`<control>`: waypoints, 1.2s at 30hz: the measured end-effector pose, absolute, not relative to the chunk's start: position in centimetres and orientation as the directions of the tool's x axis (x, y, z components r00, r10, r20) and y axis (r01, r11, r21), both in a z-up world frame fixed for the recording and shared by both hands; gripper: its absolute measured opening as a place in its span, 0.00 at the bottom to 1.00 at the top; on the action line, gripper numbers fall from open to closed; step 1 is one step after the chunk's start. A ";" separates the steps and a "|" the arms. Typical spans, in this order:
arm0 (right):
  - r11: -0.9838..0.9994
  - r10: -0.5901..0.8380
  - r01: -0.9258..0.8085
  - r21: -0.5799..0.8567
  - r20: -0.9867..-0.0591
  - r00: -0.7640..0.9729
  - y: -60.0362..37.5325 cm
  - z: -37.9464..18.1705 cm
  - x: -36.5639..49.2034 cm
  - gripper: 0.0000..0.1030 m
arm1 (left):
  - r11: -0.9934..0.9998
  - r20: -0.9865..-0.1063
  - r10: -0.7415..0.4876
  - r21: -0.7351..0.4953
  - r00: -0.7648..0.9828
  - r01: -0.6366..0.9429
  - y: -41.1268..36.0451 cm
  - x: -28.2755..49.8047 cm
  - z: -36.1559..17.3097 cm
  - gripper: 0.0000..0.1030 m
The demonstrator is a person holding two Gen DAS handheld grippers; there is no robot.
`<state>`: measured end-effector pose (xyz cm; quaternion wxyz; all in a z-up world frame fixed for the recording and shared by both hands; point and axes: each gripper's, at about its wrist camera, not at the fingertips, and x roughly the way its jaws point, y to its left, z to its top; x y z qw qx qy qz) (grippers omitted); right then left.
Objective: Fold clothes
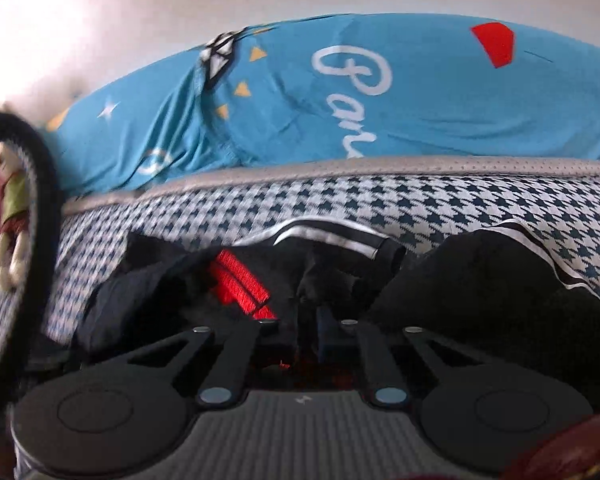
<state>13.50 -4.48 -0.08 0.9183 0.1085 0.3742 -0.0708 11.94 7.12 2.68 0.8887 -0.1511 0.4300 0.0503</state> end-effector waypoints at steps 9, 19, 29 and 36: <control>0.994 0.036 0.059 0.096 -0.764 0.644 -3.8 -0.9 11.3 0.10 | 0.944 -0.736 -0.047 -0.255 0.676 -0.212 7.0 11.5 4.0 0.95; 0.996 0.090 -0.033 0.088 -0.797 0.598 -3.9 -1.3 10.7 0.12 | 0.929 -0.705 -0.029 -0.282 0.709 -0.241 7.1 12.0 4.4 0.98; 0.972 0.186 -0.023 0.236 -0.701 0.688 -6.5 1.9 9.8 0.14 | 0.893 -0.801 -0.021 -0.284 0.599 -0.349 8.9 13.3 1.2 1.00; 0.962 0.037 0.141 0.235 -0.621 0.783 -8.0 2.2 11.4 0.28 | 0.925 -0.814 0.018 -0.207 0.581 -0.319 7.9 13.0 0.8 1.00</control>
